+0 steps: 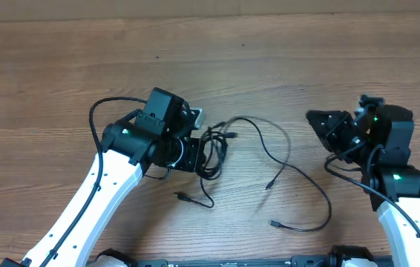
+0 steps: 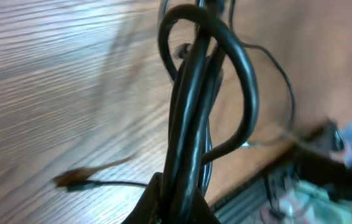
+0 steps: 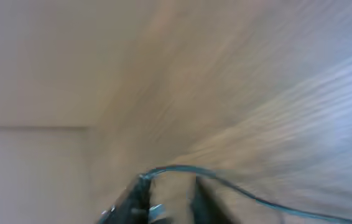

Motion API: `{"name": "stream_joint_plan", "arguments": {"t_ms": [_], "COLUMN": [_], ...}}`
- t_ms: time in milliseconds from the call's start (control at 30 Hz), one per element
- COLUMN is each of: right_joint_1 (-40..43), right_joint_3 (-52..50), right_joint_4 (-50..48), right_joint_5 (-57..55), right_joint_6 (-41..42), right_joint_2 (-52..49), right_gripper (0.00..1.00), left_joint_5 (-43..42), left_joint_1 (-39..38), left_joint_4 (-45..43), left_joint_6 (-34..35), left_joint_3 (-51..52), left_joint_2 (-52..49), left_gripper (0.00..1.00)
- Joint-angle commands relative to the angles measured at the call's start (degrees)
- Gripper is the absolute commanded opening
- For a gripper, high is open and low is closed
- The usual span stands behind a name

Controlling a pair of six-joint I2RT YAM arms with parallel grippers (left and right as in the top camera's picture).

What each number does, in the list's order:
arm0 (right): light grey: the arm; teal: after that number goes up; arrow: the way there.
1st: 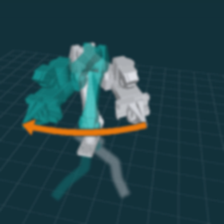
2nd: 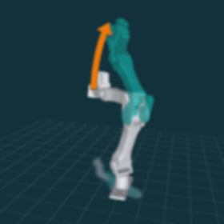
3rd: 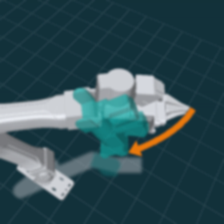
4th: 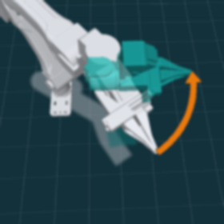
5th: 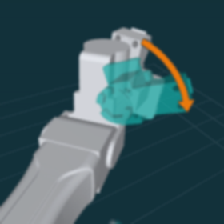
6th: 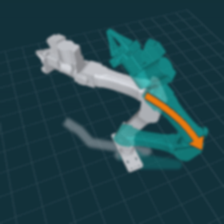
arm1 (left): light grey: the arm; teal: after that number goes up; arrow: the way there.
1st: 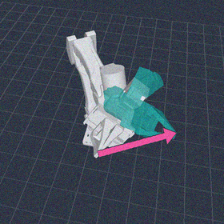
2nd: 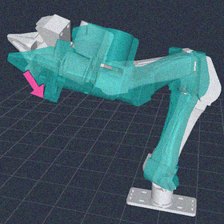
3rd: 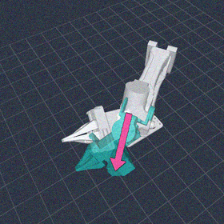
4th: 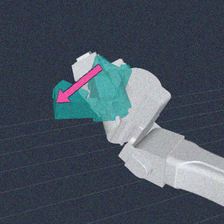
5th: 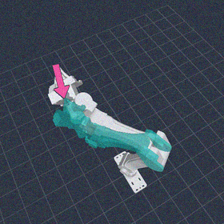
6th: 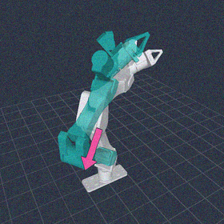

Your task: Untangle cables

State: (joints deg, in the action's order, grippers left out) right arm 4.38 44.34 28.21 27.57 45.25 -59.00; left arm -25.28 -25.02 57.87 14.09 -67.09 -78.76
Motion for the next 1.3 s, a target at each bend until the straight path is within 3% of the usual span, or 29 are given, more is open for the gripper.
{"name": "stream_joint_plan", "arguments": {"t_ms": [0, 67, 133, 267, 433, 567, 900, 1133, 1267], "right_joint_1": [0.57, 0.57, 0.57, -0.22, -5.18, -11.56, -27.52, -35.21, -36.54], "right_joint_3": [0.63, 0.63, 0.63, 0.63, 0.63, 0.63, 0.63, 0.63, 0.63], "right_joint_4": [1.7, 2.16, 1.92, 1.92, 1.92, 1.66, -6.75, -13.68, -17.27], "right_joint_5": [-4.24, -0.59, 5.99, 20.39, 26.93, 25.27, 2.32, -2.58, -3.37], "right_joint_6": [-3.54, -4.44, -6.49, -7.32, -8.22, -8.02, -4.5, -3.23, -2.58], "right_joint_2": [0.35, 0.35, 0.39, 0.39, 0.39, 0.39, -0.39, -5.07, -8.96], "right_gripper": [0.5, 0.6, 0.62, 0.52, 0.47, 0.48, 0.49, 0.48, 0.42], "left_joint_5": [-10.71, -10.45, -10.08, -10.14, -10.16, -10.16, -10.19, -10.19, -10.47], "left_joint_1": [-0.13, -0.13, -0.13, -0.13, -0.13, -0.15, -0.15, -0.15, -0.22], "left_joint_4": [-0.28, -0.98, -1.73, -2.95, -4.9, -5.14, -5.22, -5.22, -5.16], "left_joint_6": [-11.39, -11.58, -11.56, -9.7, -6.71, -6.43, -1.49, 7.1, 7.39], "left_joint_3": [-0.5, -0.5, -0.5, -0.5, -0.5, -0.5, -0.5, -0.5, -0.5], "left_joint_2": [0.87, 0.87, 0.87, 0.87, 0.87, 0.81, 0.79, 0.79, 0.79], "left_gripper": [0.04, 0.04, 0.04, 0.04, 0.04, 0.04, 0.04, 0.04, 0.04]}}
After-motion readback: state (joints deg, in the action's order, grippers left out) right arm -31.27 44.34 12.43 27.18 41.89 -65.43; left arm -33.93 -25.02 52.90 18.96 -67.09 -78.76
